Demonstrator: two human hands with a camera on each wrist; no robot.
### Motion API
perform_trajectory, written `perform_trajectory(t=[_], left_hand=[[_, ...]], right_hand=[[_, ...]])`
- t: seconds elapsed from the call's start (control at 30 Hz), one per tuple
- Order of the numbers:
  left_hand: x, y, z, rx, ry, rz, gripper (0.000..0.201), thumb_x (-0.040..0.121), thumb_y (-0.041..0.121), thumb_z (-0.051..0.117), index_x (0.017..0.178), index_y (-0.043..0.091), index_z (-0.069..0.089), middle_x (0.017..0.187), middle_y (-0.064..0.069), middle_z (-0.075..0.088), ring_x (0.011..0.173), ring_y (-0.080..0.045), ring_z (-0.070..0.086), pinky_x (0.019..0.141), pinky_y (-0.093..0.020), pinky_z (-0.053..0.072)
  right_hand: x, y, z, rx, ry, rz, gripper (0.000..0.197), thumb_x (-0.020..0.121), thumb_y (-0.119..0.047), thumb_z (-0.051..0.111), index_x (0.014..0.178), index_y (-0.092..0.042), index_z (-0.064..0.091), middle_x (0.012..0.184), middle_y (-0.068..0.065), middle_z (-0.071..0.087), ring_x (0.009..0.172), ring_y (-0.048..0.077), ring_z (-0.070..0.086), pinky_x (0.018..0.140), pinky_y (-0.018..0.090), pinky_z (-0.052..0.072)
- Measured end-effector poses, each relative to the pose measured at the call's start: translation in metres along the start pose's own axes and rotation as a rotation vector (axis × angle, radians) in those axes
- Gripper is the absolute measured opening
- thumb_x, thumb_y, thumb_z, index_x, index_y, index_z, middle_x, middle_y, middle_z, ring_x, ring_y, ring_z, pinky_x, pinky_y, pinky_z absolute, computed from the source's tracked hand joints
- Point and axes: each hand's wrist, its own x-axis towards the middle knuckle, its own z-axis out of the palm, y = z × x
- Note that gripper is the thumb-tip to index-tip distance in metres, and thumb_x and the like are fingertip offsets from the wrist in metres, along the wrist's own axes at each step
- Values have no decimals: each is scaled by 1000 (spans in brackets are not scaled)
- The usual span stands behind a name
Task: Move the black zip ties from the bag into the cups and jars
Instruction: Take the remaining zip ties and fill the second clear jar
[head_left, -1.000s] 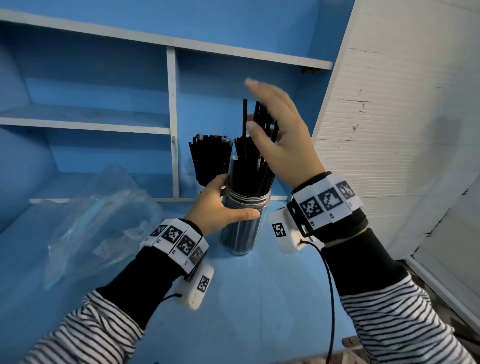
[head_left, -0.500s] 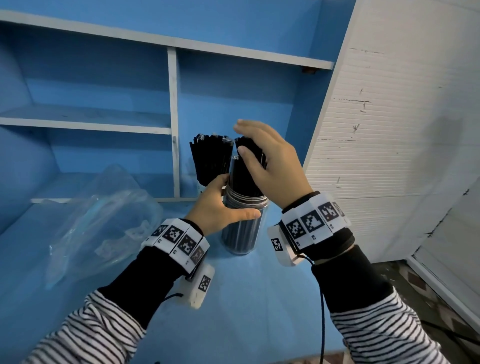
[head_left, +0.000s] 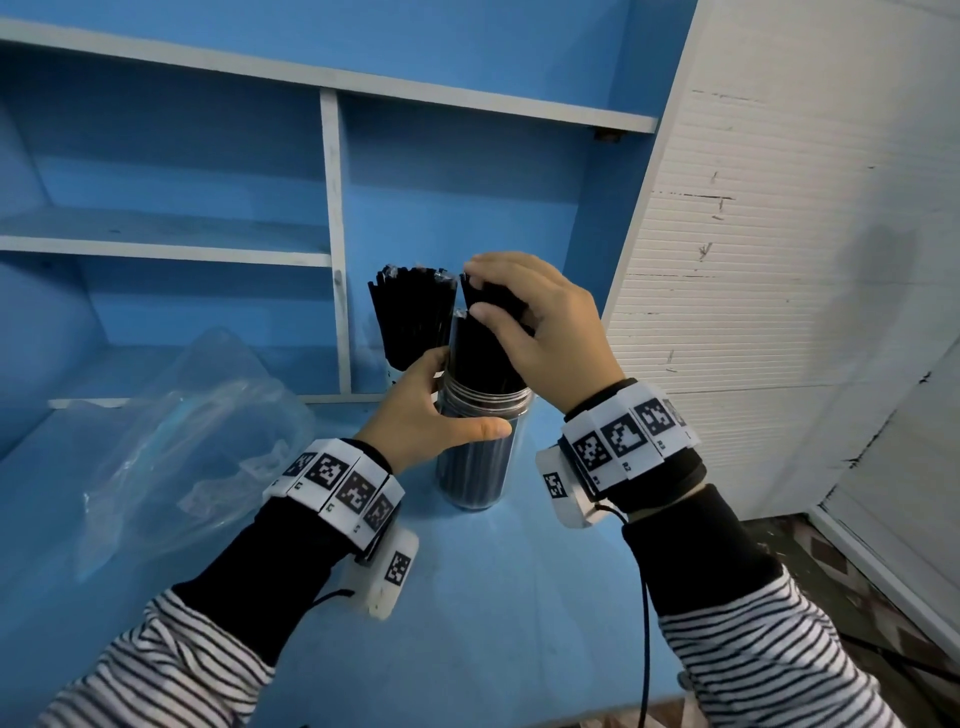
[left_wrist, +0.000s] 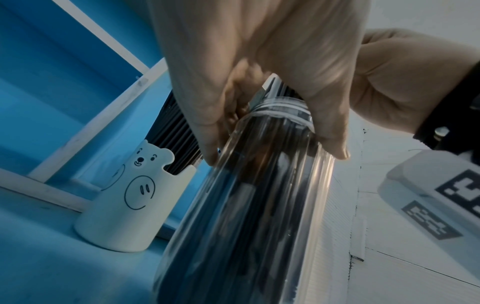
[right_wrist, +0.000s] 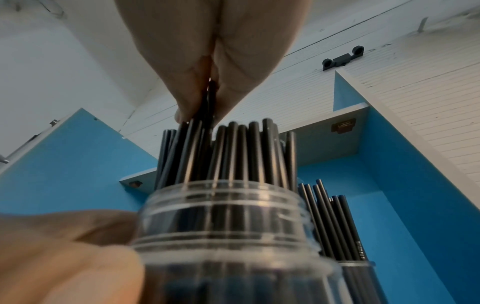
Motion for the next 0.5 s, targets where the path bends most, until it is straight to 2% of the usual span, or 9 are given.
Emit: perform_trajectory(t=[0.17,0.3,0.37,0.4,0.47,0.5], left_hand=[[0,1,-1,-7,-15,12,80,63,30,88,129,26,43,120,15,57,109,5,54,84,-13,44],[1,1,0,-17,-19,17,76,64,29,88,125,31,42,119,18,56,107,9,52,84,-12,45],[1,0,0,-22,-15,11,77,62,31,88,124,32,42,121,15,57,110,4,54,87,-16,46],[1,-1,0,-23,-10,11,78,61,32,89,125,31,43,122,14,57,112,0,55,90,-19,47],[2,-2,0,-23,-5,10,81,60,33,90,127,30,44,122,13,58,113,-2,55,93,-24,48],[1,-1,0,-20,-4,7,80,60,32,90,126,30,44,121,14,58,112,-1,55,92,-24,48]], right_hand=[[5,5,4,59,-11,75,14,84,-10,70,98,-7,72,97,-3,71,96,5,60,89,16,47],[-3,9,5,44,-16,89,11,84,-15,71,95,-12,74,92,-12,69,92,-1,61,88,13,46],[-7,10,6,13,-15,60,12,88,-18,67,97,-14,74,96,-14,70,97,0,62,97,23,46],[-9,10,7,-5,-29,48,15,92,-19,63,100,-15,74,101,-13,71,104,1,61,105,29,41],[-15,11,11,-7,-81,66,23,97,-22,54,111,-17,71,116,-9,69,123,3,53,118,32,25],[-18,11,13,9,-101,81,26,99,-23,52,116,-17,69,122,-7,67,127,4,50,119,31,23]])
